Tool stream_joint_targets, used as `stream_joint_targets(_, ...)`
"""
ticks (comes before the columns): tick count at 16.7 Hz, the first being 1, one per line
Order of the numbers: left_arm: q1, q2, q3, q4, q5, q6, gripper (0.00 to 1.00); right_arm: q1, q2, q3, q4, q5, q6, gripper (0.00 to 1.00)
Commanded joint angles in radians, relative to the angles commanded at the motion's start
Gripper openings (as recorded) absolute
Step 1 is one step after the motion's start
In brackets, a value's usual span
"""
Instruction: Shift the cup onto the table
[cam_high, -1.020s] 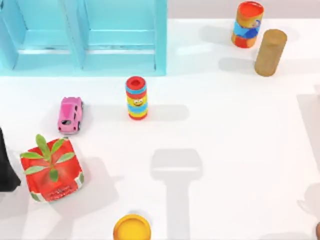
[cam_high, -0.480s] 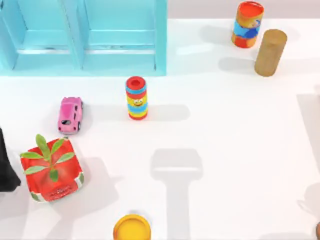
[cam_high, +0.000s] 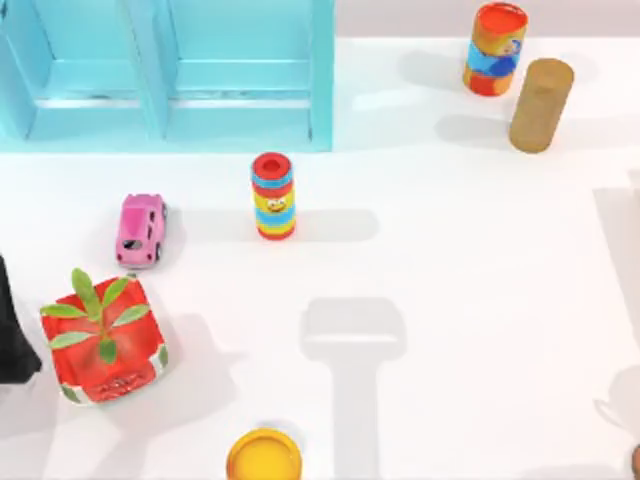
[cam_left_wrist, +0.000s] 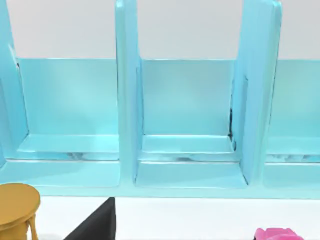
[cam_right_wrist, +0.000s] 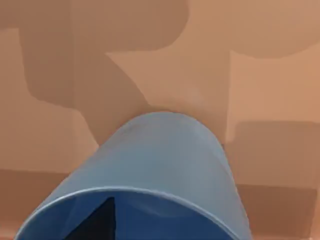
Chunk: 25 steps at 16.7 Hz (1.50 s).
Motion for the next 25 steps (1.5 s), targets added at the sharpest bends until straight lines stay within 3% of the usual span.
stream_joint_targets(6, 0.000, 0.000, 0.000, 0.000, 0.000, 0.000, 1.00, -0.003, 0.014, -0.023, 0.033, 0.000, -0.002, 1.00)
stream_joint_targets(19, 0.000, 0.000, 0.000, 0.000, 0.000, 0.000, 1.00, -0.003, 0.014, -0.023, 0.033, 0.000, -0.002, 0.02)
stream_joint_targets(25, 0.000, 0.000, 0.000, 0.000, 0.000, 0.000, 1.00, -0.003, 0.014, -0.023, 0.033, 0.000, -0.002, 0.00)
